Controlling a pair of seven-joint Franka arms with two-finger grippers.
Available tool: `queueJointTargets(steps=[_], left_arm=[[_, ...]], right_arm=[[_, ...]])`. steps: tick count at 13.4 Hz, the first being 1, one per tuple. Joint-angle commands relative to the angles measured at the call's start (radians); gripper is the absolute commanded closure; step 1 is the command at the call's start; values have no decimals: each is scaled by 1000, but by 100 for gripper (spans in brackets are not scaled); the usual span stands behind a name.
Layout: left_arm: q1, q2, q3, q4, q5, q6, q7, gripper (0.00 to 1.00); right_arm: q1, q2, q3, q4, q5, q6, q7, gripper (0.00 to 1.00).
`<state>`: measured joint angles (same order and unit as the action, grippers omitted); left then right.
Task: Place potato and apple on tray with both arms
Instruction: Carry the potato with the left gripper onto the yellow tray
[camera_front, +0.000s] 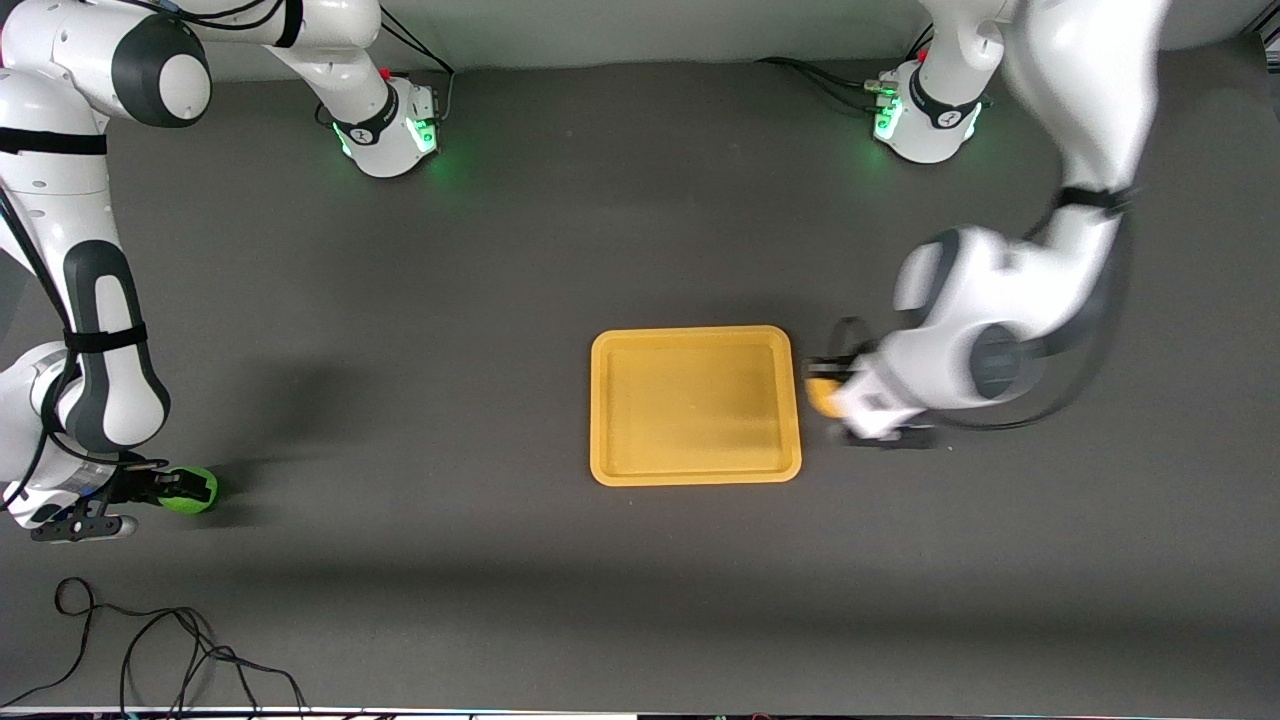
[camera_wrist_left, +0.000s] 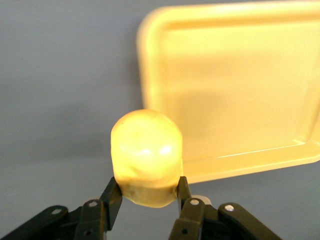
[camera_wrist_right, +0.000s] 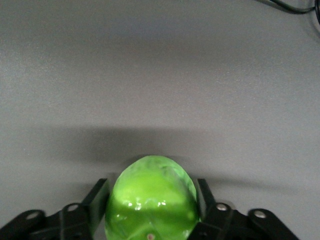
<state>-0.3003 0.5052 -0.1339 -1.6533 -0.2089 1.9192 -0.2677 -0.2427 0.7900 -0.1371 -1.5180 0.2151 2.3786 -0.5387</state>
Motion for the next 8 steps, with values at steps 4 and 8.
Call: queueJointTargets(steps=[4,8], left_arm=[[-65,174,16,93,-1,-3,-16,100],[-65,177,16,93,-15,18,-19,100]], right_arm=[[9,-125,-6,9,24,-143,-46,62],[22,-360,-10,6,-45,-388,-33,62]])
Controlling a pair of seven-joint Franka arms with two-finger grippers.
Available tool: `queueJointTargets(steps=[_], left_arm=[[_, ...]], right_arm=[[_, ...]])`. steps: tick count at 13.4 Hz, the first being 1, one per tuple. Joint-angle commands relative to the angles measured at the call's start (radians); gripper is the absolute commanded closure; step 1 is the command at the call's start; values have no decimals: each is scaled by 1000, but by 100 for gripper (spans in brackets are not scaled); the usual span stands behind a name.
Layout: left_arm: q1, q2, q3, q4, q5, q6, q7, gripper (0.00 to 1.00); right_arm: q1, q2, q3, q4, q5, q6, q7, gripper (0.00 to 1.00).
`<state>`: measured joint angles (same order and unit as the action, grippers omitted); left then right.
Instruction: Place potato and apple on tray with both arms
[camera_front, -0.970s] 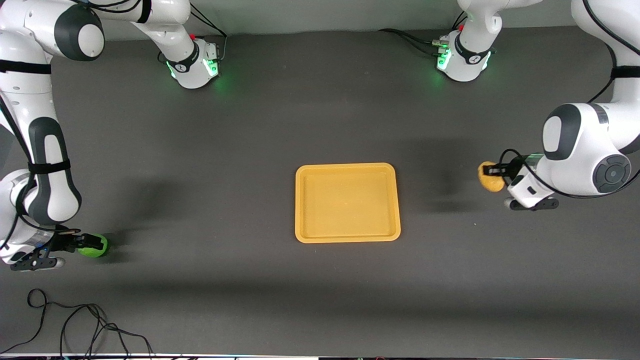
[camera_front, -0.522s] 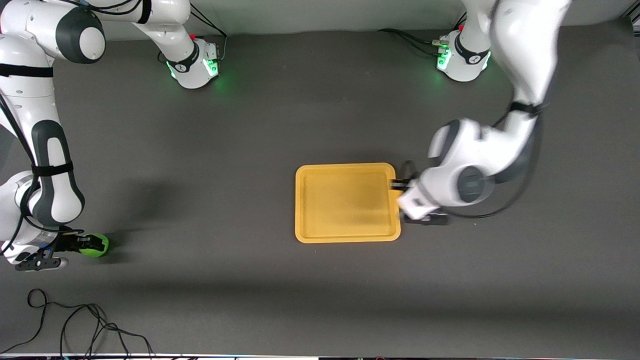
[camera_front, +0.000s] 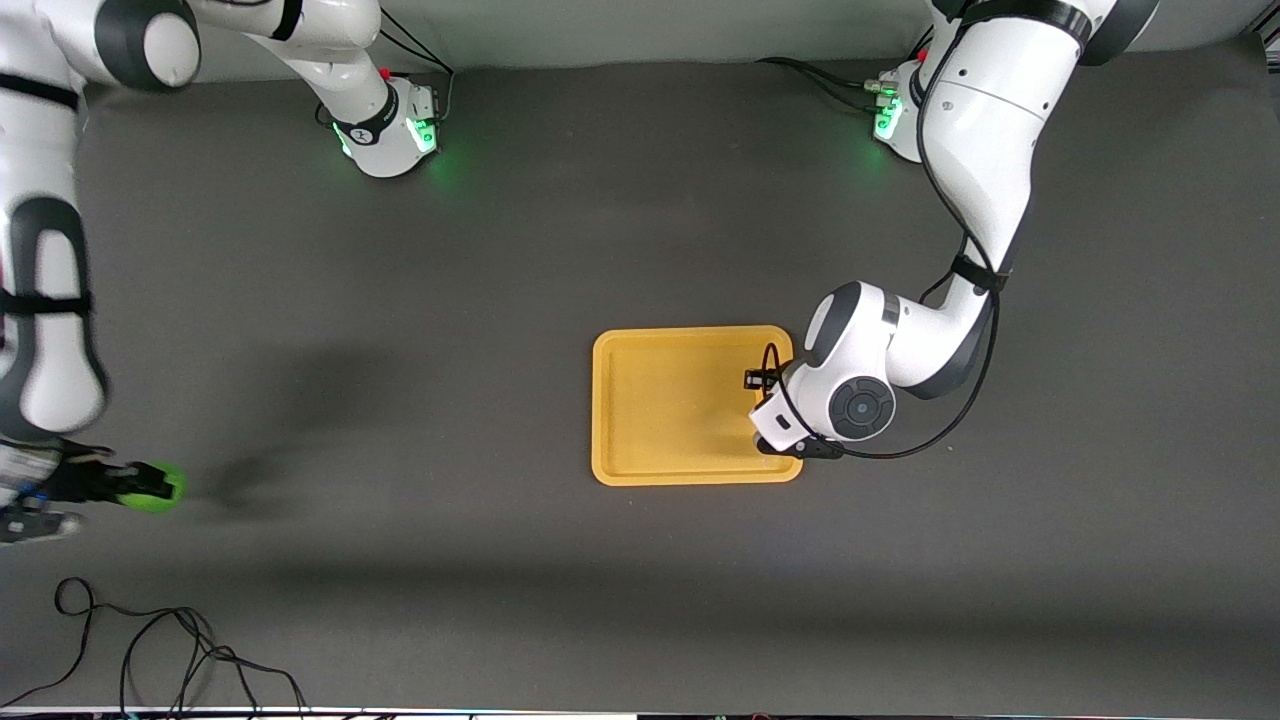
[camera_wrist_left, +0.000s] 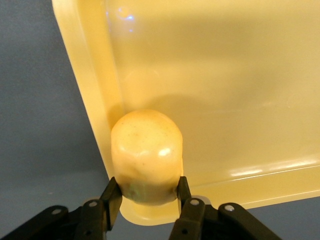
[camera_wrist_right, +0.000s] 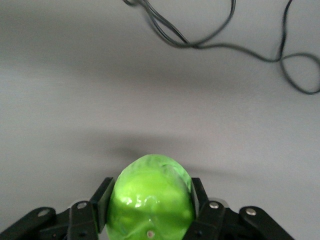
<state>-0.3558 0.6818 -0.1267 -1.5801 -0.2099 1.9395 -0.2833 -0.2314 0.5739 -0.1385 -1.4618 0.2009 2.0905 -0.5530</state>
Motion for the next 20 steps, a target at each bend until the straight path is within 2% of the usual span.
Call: queueJointTargets(steps=[1,3,4,6,7,8,9,11,13,17,20], left_arm=[[-9,1,9,20,-14,-2,-10,100],[-9,7,9,20,-11,-1,-24,100],[-12,12,9,20,-5,-1,-25,79],[-35,30,10,20,-2,4,-25,62],[-34,28,10,18,3,31,-27,46],[-32,27,10,18,1,54,-28,25],[-38,27,10,20,1,73,-40,12],[-29,12,13,20,4,64,-56,2],[-2,-62,15,15,4,14,-63,1],[136,-270,15,9,10,-233,-16,1],[164,-445,24,-69,182,-263,29,1]], right_arm=[[11,-198,-10,-51,-40,-163,-18,62],[12,-316,-10,-52,-83,-269,-16,62],[17,-365,-10,-54,-93,-315,-16,62],[20,-431,-9,-57,-97,-387,17,62],[50,-449,-9,-58,-112,-411,46,62],[73,-466,-9,-64,-135,-423,82,62],[96,-489,-9,-86,-138,-425,118,62],[126,-517,-7,-129,-138,-425,174,62],[156,-519,-6,-152,-136,-417,223,62],[257,-517,-4,-202,-136,-353,353,62],[410,-479,-4,-216,-136,-287,560,62]])
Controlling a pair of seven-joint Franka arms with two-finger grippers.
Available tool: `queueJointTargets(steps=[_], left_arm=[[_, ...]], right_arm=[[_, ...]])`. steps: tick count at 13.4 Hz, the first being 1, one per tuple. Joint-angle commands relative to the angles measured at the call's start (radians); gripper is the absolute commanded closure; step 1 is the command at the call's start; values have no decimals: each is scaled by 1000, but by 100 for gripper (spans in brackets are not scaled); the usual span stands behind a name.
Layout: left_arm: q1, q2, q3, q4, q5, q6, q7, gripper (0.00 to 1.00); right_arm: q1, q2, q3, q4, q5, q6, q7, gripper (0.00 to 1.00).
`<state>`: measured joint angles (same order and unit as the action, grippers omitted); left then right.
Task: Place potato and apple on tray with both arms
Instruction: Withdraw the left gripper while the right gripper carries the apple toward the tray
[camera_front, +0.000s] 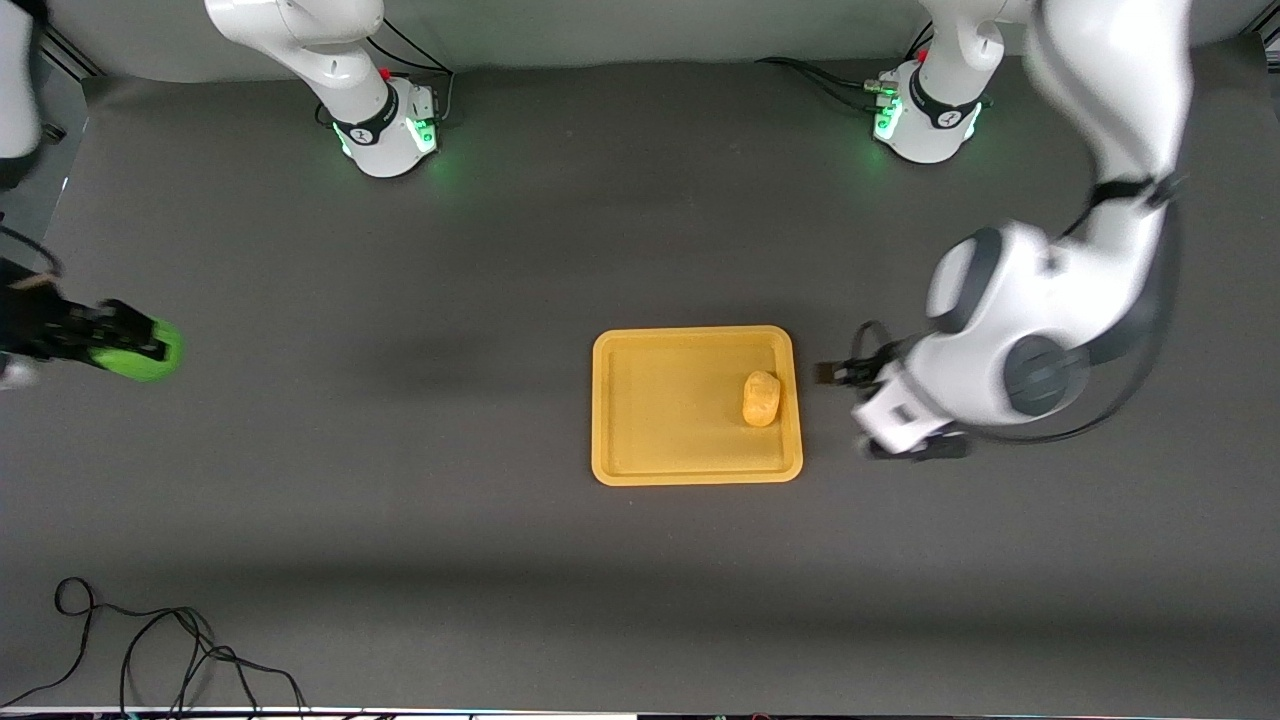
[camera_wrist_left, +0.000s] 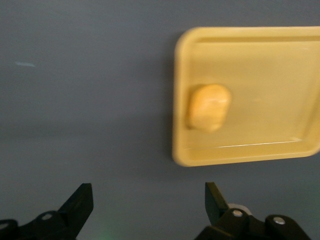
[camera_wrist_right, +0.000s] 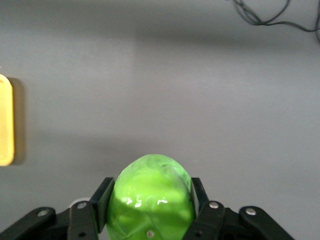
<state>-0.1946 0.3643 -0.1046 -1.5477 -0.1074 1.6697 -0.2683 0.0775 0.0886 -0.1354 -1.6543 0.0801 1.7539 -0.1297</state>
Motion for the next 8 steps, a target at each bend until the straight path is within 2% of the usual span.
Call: queueJointTargets(steps=[1,4,6,8], left_arm=[[30,-172,2,-110,89,7,38,1],[134,-290,2,-146,89,-28,245,1],[191,-379,2,-237,89,-2,299,1],[221,-393,3,-246,89,12,348,1]], right_arm=[[172,26,-7,-19,-16,76,225,62],[383,144,-7,75,-16,122,514,62],[523,268,-7,224,-14,122,722,62],[640,403,-7,388,-14,111,900,62]])
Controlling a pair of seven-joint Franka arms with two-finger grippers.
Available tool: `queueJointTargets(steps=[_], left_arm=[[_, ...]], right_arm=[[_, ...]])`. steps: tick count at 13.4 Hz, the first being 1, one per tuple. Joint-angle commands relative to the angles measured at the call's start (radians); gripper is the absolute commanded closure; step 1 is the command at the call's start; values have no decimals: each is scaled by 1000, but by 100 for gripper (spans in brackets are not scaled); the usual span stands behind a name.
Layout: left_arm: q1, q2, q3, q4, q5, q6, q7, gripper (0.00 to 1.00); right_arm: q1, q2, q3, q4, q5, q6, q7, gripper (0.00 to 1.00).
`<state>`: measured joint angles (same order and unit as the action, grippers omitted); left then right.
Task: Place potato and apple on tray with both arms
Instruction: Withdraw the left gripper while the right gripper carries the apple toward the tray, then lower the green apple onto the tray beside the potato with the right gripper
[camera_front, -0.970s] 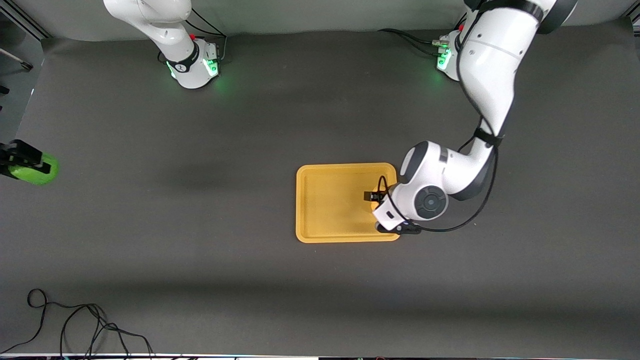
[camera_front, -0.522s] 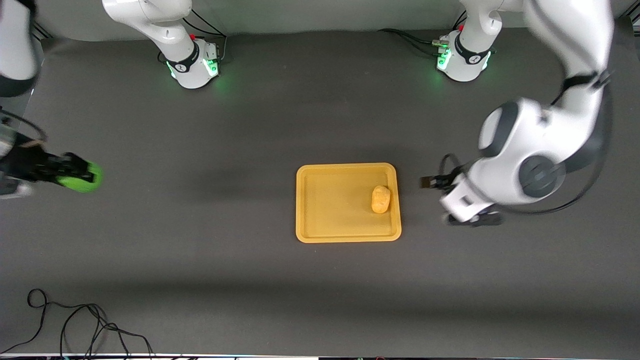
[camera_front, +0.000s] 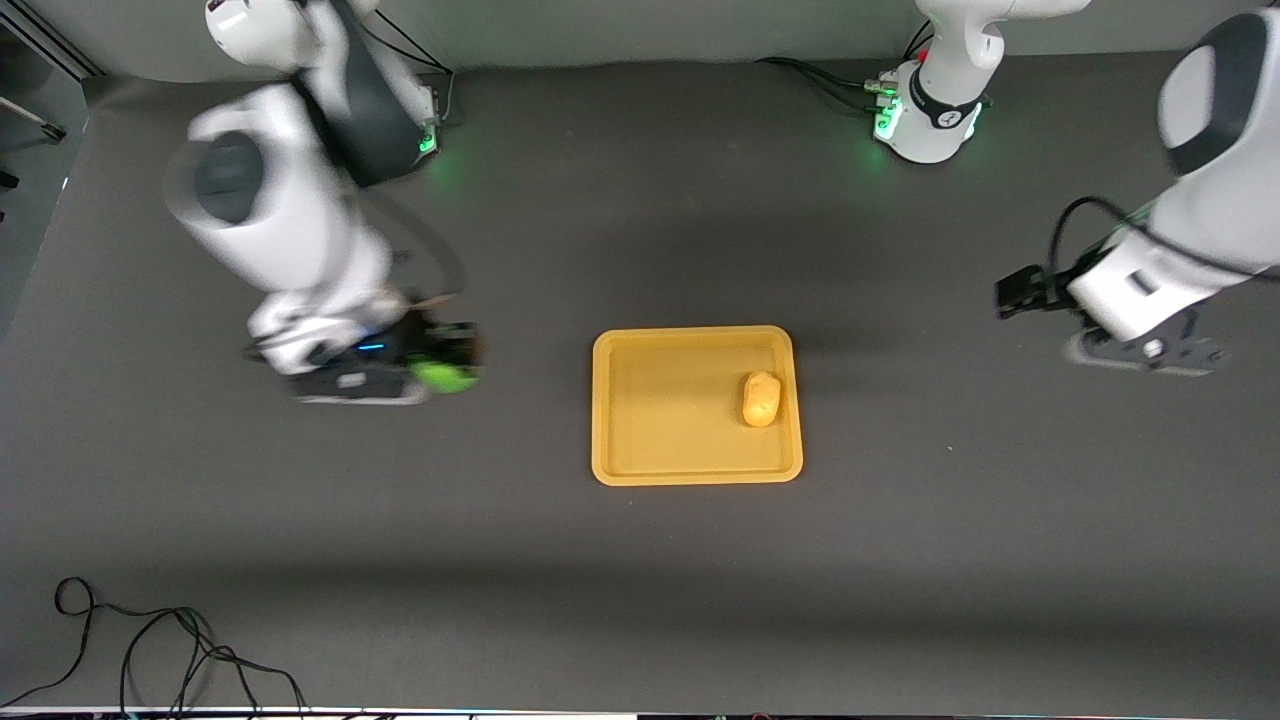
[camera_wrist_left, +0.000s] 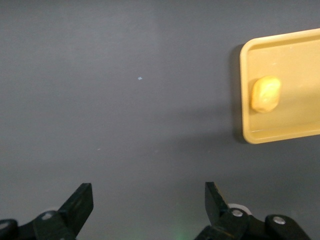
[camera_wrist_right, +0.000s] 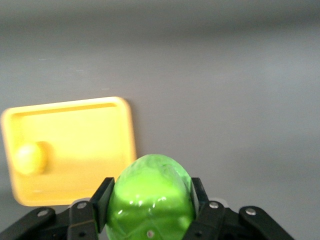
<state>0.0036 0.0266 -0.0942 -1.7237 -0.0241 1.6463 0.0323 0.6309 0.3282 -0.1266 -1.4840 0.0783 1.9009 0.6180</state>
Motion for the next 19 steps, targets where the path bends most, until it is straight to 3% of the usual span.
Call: queueJointTargets(steps=[1,5,7,10,14,17,18,19], left_arm=[[29,-66,-4,-73,13,32,54,1],[33,-128,-2,-79,27,101,58,1],[32,-137,-2,-82,42,154,63,1],[29,-137,-5,-83,61,129,74,1],[33,-137,-2,-79,56,98,78,1],[33,-132,-1,-79,53,84,80,1],[33,-129,-1,-77,53,76,81,1],[33,-126,-1,-79,52,76,81,1]], right_arm=[[131,222,-16,278,-15,-39,223,62],[271,405,-21,444,-18,-33,382,63],[273,469,-18,445,-63,12,387,63],[273,557,-18,435,-72,105,388,63],[273,629,-18,350,-77,332,393,63],[273,667,-24,352,-84,365,398,62],[271,675,-25,350,-84,365,398,58],[267,677,-24,352,-84,366,401,16]])
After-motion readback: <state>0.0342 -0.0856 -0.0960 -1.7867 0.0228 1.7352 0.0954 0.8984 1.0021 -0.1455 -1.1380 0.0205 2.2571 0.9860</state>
